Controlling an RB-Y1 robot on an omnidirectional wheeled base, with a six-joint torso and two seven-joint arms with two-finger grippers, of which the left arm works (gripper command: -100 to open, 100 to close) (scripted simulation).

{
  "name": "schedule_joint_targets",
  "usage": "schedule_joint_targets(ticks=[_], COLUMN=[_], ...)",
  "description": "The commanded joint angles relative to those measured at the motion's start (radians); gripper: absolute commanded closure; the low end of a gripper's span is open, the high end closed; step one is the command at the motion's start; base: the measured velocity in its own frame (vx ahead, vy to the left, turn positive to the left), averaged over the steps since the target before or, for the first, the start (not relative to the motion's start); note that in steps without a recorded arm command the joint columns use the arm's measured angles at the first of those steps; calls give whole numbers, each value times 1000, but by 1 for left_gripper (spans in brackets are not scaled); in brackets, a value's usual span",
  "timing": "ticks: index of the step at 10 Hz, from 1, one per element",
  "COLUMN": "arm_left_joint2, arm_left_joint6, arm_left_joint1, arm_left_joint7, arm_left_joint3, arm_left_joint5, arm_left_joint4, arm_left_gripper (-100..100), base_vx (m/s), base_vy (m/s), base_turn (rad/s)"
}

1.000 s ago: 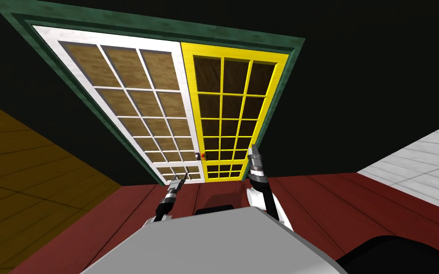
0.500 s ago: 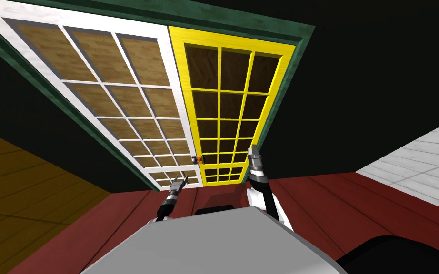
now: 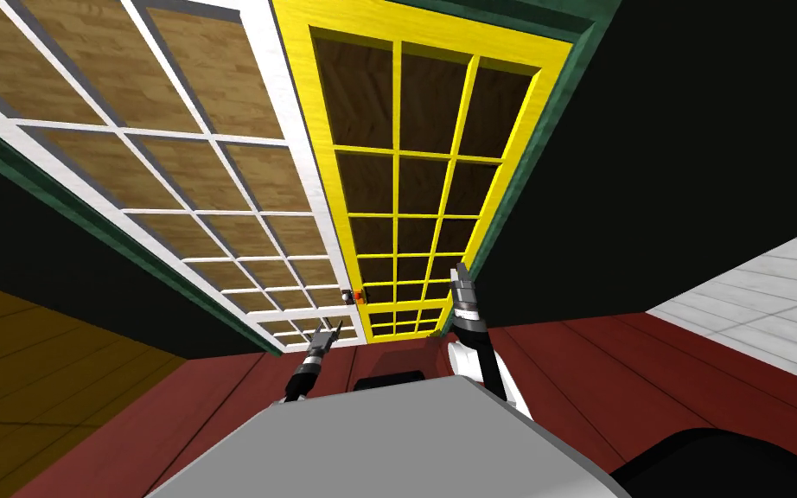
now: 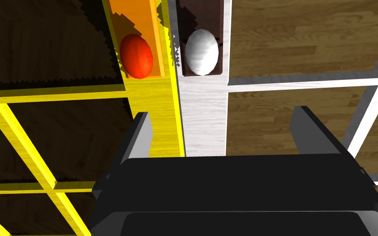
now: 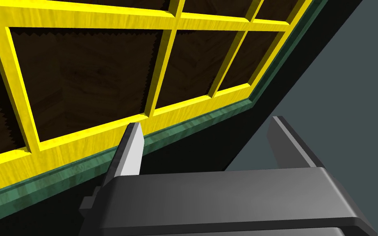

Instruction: Pull the door open

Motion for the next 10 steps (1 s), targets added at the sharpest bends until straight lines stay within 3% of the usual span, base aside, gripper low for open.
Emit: schedule_joint_targets(ticks=[1,5,7,8,10], arm_left_joint2=[3,13,13,19,23], arm_left_joint6=[1,9,9,16,21], arm_left_joint1=[13,50,50,72,88], arm_left_joint7=[-3,-19,-19,-31,-42], arm_left_joint3=[8,45,45,72,96], arm_left_joint5=[3,19,19,31,42], arm_left_joint4=[5,31,31,48,64], arm_left_gripper=[-100,-100,-100,-100,-100], base_vx=[-126,-181,-79,-127,-171], base_vy=[17,32,33,60,47], base_turn=[30,17,-1,5,-8])
